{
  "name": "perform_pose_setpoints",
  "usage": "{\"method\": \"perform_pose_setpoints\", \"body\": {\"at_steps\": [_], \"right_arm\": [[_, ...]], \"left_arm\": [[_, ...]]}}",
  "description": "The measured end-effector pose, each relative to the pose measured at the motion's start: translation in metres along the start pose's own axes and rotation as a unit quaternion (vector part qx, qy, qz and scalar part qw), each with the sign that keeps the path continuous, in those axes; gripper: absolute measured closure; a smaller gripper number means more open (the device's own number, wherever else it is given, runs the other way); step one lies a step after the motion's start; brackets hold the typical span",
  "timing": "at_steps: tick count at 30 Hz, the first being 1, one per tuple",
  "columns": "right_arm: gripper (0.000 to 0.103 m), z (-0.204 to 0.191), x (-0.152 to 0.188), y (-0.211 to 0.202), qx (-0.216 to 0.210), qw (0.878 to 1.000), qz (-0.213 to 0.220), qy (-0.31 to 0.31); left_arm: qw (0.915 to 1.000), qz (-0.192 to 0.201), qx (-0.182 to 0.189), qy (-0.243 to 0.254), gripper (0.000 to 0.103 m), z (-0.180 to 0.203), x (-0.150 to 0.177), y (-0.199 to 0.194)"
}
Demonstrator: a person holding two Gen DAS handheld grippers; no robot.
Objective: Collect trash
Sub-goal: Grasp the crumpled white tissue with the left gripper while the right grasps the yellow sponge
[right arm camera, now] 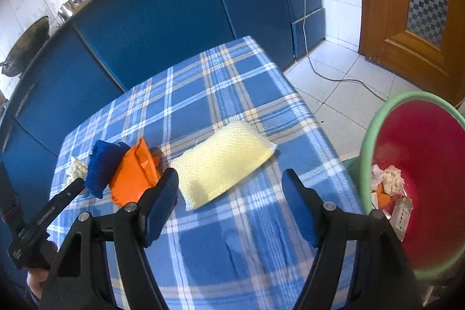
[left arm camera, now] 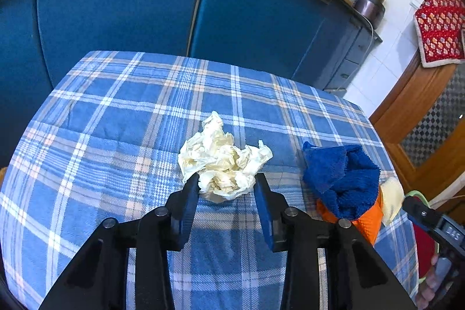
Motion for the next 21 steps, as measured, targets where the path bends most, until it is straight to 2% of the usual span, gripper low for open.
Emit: {"method": "perform_pose_setpoints", "body": {"at_steps": [9, 11, 16, 21], "right_arm": [[0.028, -0.011, -0.006, 0.024, 0.012, 1.0, -0.003, -0.008], [0.032, -0.014, -0.007, 0.026, 0.015, 1.0, -0.001, -0.011], [0.057, -0.018, -0.008, 0.028, 0.003, 1.0, 0.0, -0.004], [0.069, -0.025, -0.004, 0.024, -0.003, 1.0, 0.003, -0.017]], "left_arm": [[1.0, 0.003, 0.008, -0.003, 0.068, -0.002, 0.001, 0.001], [1.0, 0.003, 0.008, -0.003, 0.068, -0.002, 0.001, 0.001], [1.0, 0.006, 0.007, -0.001, 0.069, -0.003, 0.001, 0.001], [1.0, 0.008, 0.005, 0.001, 0.069, -0.003, 0.001, 0.001]]}}
Point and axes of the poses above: each gripper's, at about its wrist camera, not at the fingertips, and y roughly the way its jaws point, z to its right, x to its underside, the point moved 6 cm from there along y, roughly the way its jaws point, and after that the axes turned 6 degrees about -z, right-handed, at the moved point
